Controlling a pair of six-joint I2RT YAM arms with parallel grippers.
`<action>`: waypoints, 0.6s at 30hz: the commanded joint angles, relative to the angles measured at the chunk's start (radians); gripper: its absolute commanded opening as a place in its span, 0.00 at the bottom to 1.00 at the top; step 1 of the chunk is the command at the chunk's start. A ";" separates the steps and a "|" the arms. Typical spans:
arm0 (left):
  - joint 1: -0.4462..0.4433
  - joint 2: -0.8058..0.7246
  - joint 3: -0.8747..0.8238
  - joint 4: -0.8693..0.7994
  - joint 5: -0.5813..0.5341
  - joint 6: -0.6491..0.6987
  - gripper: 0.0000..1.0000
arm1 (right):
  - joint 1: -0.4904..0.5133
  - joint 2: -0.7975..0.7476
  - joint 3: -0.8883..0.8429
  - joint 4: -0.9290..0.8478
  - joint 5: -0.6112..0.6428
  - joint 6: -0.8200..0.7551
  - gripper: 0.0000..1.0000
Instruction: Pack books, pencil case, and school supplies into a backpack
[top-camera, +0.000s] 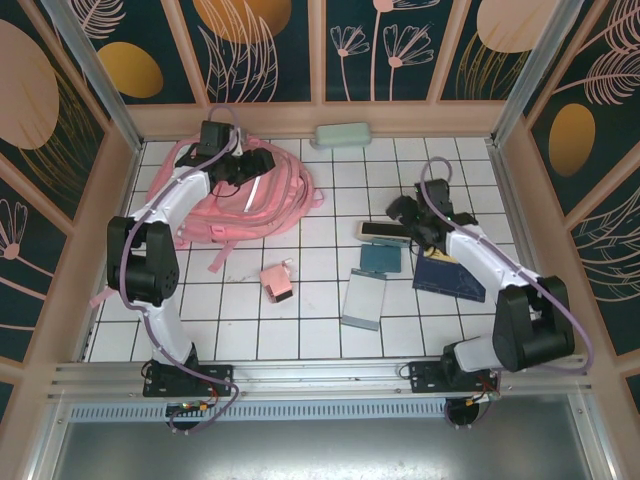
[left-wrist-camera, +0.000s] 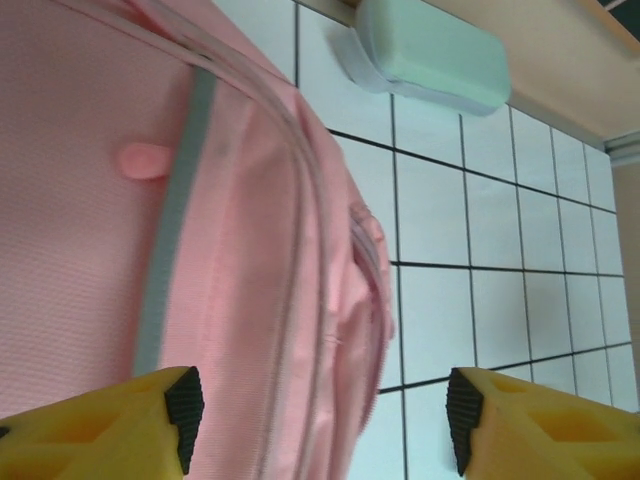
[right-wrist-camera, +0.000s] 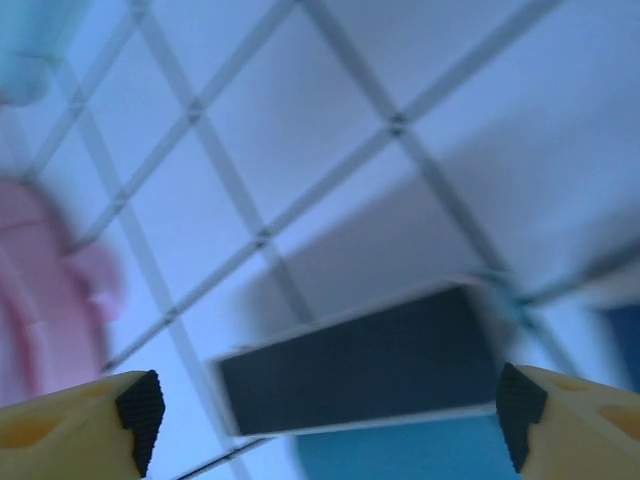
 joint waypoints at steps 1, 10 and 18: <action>-0.031 -0.008 0.023 0.034 0.012 -0.001 0.75 | -0.075 -0.076 -0.097 -0.135 0.086 0.107 0.95; -0.059 0.028 0.067 0.017 0.014 -0.005 0.97 | -0.206 -0.126 -0.298 0.011 0.006 0.171 0.99; -0.063 0.031 0.071 -0.003 0.004 0.005 0.97 | -0.289 0.070 -0.208 0.209 -0.057 -0.013 0.99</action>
